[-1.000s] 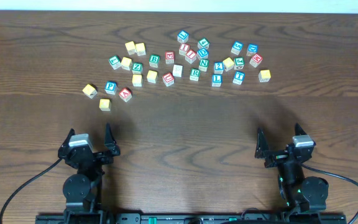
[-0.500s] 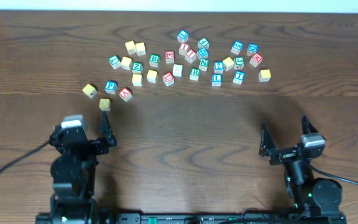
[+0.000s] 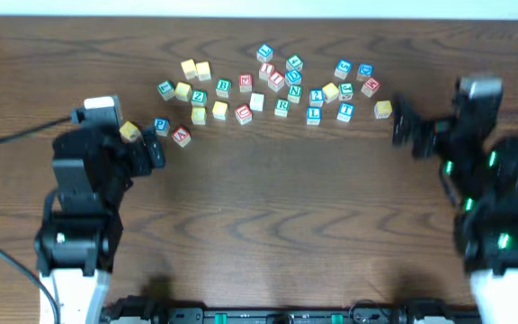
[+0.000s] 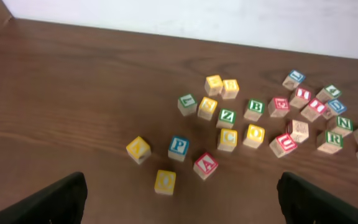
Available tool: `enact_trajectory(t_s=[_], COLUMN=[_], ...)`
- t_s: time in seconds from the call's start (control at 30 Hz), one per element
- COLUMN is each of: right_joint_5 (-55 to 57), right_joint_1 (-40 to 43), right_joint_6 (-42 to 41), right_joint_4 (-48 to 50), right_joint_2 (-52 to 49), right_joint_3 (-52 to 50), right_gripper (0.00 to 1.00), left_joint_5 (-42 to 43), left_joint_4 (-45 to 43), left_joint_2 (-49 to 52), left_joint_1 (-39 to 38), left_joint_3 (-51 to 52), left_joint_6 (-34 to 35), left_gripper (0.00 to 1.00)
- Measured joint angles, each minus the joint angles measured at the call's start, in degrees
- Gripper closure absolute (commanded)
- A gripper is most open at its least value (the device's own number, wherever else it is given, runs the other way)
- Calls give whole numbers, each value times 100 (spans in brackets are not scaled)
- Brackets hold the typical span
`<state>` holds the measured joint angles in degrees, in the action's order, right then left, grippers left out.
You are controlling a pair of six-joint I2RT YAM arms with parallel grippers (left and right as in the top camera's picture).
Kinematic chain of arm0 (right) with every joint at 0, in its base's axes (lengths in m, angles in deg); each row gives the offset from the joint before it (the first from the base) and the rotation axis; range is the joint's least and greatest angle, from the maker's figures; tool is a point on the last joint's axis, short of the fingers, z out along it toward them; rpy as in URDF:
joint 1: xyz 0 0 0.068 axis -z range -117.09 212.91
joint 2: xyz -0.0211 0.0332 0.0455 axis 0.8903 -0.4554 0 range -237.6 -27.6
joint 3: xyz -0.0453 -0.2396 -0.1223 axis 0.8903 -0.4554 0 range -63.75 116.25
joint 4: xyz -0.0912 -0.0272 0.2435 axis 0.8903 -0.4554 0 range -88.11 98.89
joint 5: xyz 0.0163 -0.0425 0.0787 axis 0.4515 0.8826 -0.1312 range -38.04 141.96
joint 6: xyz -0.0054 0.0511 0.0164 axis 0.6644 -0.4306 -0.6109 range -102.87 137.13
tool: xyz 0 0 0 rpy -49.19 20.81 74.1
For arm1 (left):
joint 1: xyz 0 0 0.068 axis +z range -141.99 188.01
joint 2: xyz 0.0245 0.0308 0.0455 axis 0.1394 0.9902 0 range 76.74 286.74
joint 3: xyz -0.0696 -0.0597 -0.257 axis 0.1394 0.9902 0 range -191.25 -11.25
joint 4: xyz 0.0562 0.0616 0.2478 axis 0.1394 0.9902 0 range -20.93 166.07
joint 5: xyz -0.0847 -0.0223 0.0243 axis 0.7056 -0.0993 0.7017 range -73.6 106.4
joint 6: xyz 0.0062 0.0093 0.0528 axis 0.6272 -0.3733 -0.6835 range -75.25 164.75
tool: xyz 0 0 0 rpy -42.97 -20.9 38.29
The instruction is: Spell out ROBOT
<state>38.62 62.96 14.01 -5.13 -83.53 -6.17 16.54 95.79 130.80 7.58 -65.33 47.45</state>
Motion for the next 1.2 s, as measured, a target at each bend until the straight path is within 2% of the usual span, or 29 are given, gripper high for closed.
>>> enact_trajectory(t_s=[0.17, 0.23, 0.33, 0.47, 0.93, 1.2], right_joint_5=[-275, -330, -348, -337, 177, -356], right_joint_1=[127, 136, 136, 136, 278, 225], right_joint_6=[94, 284, 457, 546, 634, 492], right_joint_4=[-1694, -2127, -2251, -2448, -2800, -2962], right_joint_2=[-1843, -2520, -3016, -3287, -3397, -3403], right_joint_3=[1882, 2444, 2717, 2726, 2752, 2756], right_gripper=[1, 1, 1, 1, 1, 1], left_joint_5=[17, 26, 61, 83, 466, 470], left_joint_4=[144, 155, 151, 140, 203, 448], left_joint_2=[743, 1097, 1469, 1764, 1786, 1786], left_joint_1=[0, 0, 0, 0, 0, 0], left_joint_3=[-542, -815, -1196, -1473, -1473, -1473], left_joint_6=[0, 2, 7, 4, 155, 184], left_gripper=[3, 3, 3, 3, 3, 3])
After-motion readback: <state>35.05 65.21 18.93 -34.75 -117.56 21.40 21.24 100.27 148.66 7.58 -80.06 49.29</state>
